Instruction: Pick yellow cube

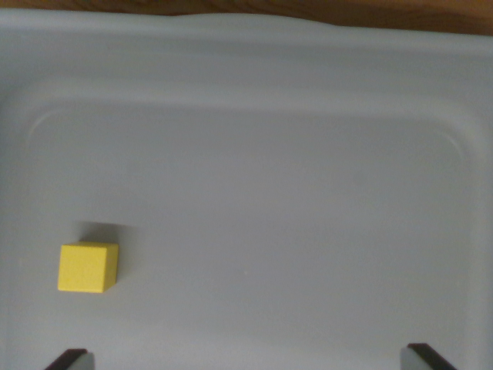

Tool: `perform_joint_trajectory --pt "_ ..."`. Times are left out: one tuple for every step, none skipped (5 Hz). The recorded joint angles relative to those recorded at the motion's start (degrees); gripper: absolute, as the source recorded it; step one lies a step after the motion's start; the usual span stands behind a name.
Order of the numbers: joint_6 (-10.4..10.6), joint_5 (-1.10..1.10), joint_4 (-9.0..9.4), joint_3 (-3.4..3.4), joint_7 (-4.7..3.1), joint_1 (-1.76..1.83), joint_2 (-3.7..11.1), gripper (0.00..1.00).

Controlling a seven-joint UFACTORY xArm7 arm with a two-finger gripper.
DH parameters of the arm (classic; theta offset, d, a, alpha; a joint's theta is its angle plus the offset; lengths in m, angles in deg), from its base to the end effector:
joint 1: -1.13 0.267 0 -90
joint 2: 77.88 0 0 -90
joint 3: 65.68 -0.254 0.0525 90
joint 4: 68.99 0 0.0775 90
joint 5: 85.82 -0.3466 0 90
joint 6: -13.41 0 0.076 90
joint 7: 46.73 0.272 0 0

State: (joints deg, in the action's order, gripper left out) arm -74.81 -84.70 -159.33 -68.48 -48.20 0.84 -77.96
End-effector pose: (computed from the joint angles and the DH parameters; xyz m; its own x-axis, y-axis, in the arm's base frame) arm 0.4843 0.0160 0.3323 0.9968 0.0700 0.0379 0.0692 -0.9974 0.0206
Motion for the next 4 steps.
perform_joint_trajectory --pt "0.00 0.00 0.00 0.00 0.00 0.00 0.00 0.00" --pt "0.54 0.04 0.33 -0.08 0.24 0.11 0.25 0.00" --pt "0.54 0.04 0.33 -0.08 0.24 0.11 0.25 0.00" --pt "1.41 0.10 0.87 -0.21 0.62 0.29 0.65 0.00"
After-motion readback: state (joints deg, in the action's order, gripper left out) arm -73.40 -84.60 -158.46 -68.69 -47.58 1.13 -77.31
